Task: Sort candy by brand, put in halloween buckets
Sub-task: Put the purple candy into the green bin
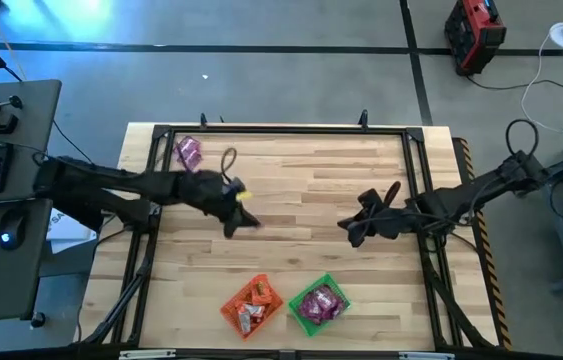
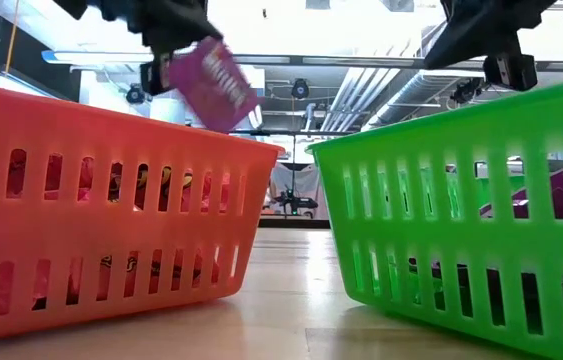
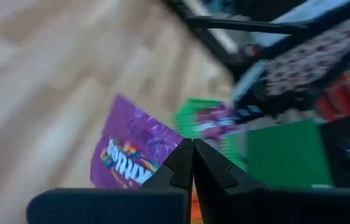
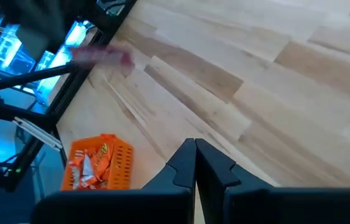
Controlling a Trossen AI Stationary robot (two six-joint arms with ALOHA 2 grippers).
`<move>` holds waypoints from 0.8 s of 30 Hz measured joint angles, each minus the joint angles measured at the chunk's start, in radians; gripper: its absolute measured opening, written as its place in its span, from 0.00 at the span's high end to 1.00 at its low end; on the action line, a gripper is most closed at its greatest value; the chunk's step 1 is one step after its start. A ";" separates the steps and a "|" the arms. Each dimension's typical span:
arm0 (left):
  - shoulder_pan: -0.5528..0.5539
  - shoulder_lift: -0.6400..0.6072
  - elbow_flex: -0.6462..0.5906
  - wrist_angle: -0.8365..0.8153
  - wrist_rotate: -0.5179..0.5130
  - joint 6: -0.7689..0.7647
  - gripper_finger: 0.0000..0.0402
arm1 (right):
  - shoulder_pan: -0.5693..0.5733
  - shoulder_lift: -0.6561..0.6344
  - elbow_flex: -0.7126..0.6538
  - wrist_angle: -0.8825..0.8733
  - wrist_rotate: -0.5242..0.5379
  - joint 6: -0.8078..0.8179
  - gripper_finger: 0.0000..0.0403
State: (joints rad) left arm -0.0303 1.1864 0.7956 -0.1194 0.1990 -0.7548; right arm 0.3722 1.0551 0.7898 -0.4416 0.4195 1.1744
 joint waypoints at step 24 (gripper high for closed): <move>-0.386 0.705 0.566 0.246 -0.239 -0.203 1.00 | -0.013 -0.030 0.000 -0.055 -0.006 -0.255 1.00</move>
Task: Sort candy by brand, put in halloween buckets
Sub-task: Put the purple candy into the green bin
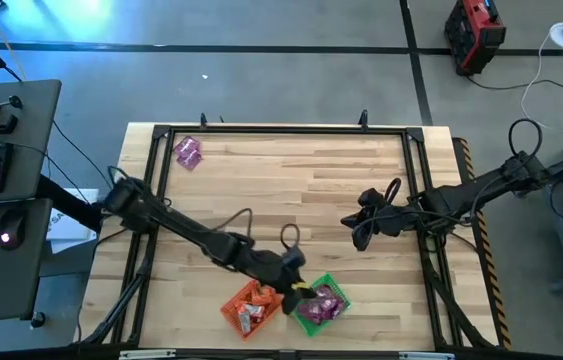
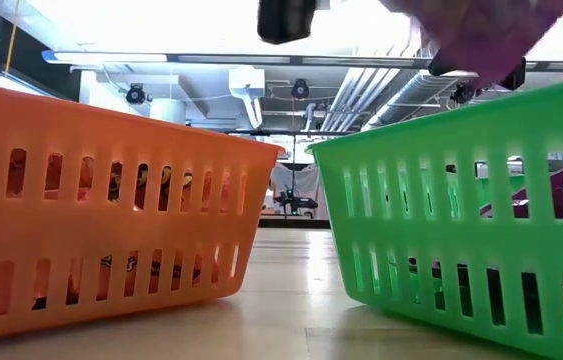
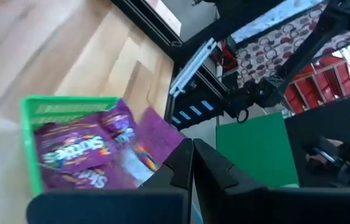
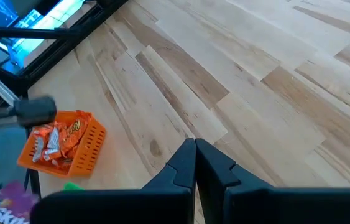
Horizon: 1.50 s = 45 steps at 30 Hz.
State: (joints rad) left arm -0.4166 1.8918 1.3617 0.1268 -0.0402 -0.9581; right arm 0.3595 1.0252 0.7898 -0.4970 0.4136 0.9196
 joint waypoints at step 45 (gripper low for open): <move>0.679 -0.510 -0.592 -0.722 -0.047 0.179 0.59 | -0.033 0.088 0.000 0.099 0.116 0.162 1.00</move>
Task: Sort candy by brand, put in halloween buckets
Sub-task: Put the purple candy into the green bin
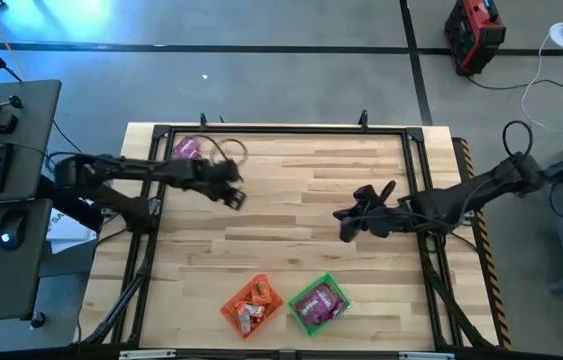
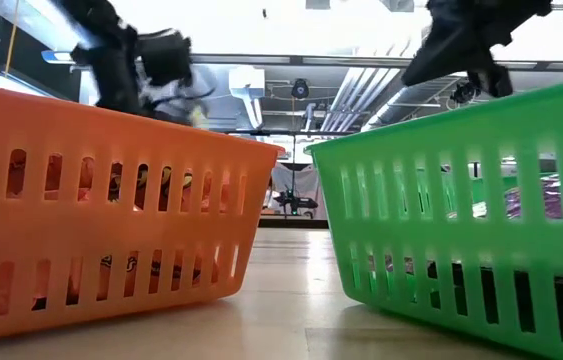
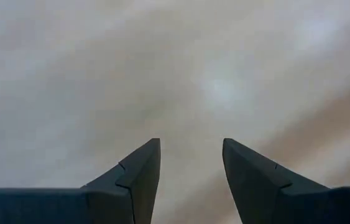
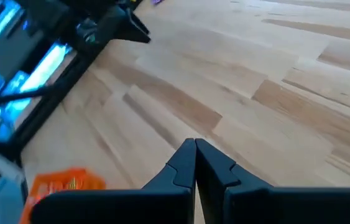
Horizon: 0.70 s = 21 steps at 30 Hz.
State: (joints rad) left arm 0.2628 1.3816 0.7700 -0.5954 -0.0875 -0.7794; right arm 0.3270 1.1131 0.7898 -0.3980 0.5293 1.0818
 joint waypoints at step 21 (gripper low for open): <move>0.502 -0.102 -0.204 0.219 -0.397 0.127 1.00 | -0.442 0.297 0.000 0.365 -0.373 -0.004 1.00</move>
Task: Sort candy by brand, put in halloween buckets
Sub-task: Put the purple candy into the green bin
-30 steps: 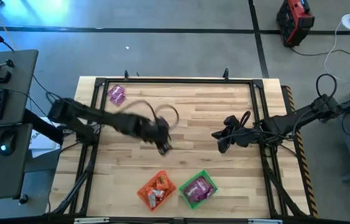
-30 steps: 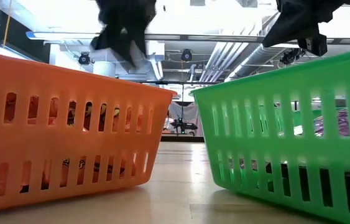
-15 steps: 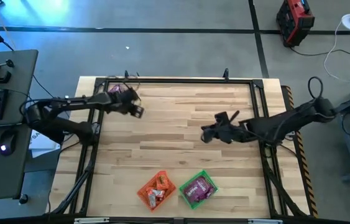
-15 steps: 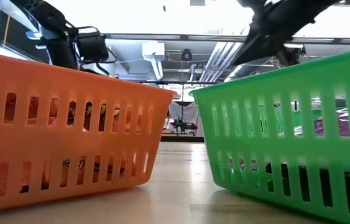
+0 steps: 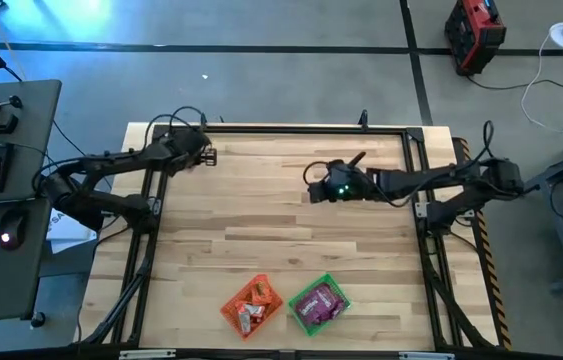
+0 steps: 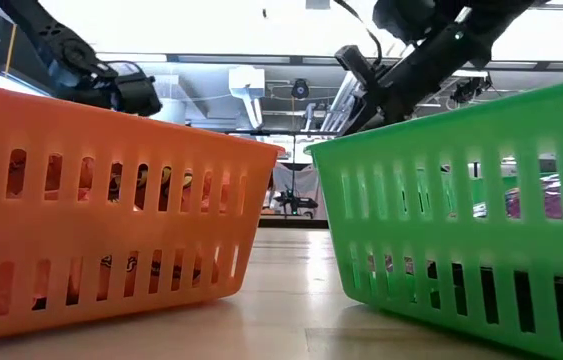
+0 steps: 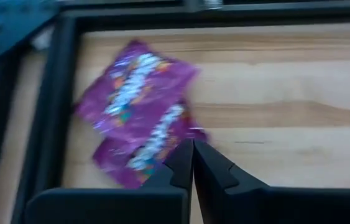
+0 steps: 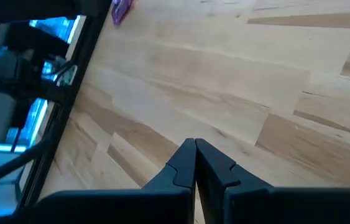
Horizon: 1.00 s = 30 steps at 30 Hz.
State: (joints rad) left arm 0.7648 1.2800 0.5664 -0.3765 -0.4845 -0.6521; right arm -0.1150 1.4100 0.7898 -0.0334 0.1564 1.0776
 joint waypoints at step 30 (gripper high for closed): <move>-0.401 0.106 -0.161 0.380 0.208 -0.363 1.00 | -0.113 -0.020 0.000 0.000 -0.257 -0.197 1.00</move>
State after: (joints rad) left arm 0.3634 1.3857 0.4056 0.0034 -0.2762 -1.0148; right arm -0.2276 1.3897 0.7898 -0.0330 -0.1001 0.8806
